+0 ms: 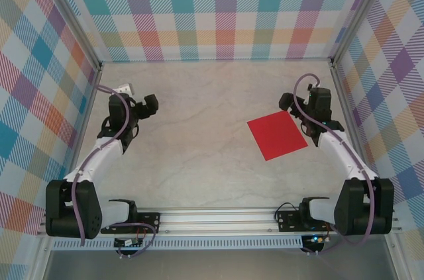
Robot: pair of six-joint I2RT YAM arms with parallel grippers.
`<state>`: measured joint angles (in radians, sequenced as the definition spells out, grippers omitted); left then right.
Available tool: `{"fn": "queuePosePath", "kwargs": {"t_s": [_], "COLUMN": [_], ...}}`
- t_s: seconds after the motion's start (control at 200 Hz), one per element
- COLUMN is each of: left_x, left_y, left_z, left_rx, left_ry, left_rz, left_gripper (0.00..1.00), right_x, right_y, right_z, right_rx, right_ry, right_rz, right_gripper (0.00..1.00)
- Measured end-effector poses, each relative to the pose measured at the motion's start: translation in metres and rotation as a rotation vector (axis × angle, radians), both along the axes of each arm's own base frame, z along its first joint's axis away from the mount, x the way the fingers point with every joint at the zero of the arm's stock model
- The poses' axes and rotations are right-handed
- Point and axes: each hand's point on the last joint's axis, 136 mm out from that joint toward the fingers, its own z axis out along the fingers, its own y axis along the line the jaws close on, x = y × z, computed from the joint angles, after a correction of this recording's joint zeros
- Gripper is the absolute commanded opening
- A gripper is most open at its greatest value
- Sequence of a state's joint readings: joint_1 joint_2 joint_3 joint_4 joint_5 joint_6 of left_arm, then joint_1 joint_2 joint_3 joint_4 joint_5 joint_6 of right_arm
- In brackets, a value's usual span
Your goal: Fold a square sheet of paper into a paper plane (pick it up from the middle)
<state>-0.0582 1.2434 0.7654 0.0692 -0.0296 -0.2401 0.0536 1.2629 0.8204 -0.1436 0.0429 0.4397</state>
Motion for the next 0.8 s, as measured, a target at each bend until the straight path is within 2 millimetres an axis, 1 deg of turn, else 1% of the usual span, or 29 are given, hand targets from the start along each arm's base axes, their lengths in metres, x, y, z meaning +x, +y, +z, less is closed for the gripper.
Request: {"fn": "queuePosePath", "kwargs": {"t_s": [0.11,0.215,0.325,0.455,0.625,0.705,0.8], "left_x": [-0.003,-0.011,-0.02,-0.025,-0.031,-0.034,-0.034], "left_y": [-0.009,-0.017,-0.025,-0.031,-0.035,-0.035,-0.037], "left_z": [-0.012,-0.028,-0.038,-0.036,-0.038,-0.041,-0.042], "left_rx": [-0.094,-0.174,-0.23,-0.257,-0.27,-0.272,-0.276], "left_ry": [0.104,0.198,0.278,0.319,0.354,0.37,0.377], "left_rz": [0.002,0.003,-0.01,-0.032,-0.045,-0.047,-0.052], "left_gripper": [1.0,1.0,1.0,1.0,1.0,1.0,1.0], "right_x": [-0.009,-0.018,-0.023,-0.022,-0.019,-0.019,-0.022], "right_y": [0.021,0.04,0.058,0.071,0.08,0.083,0.094], "right_z": [-0.042,-0.08,-0.107,-0.122,-0.135,-0.135,-0.135], "right_rx": [0.078,0.101,0.082,0.054,0.028,0.022,0.021], "right_ry": [0.19,0.347,0.464,0.519,0.553,0.552,0.552], "right_rz": [0.01,0.017,0.029,0.028,0.015,0.004,0.007], "right_gripper": [1.0,1.0,1.0,1.0,1.0,1.0,1.0]}}
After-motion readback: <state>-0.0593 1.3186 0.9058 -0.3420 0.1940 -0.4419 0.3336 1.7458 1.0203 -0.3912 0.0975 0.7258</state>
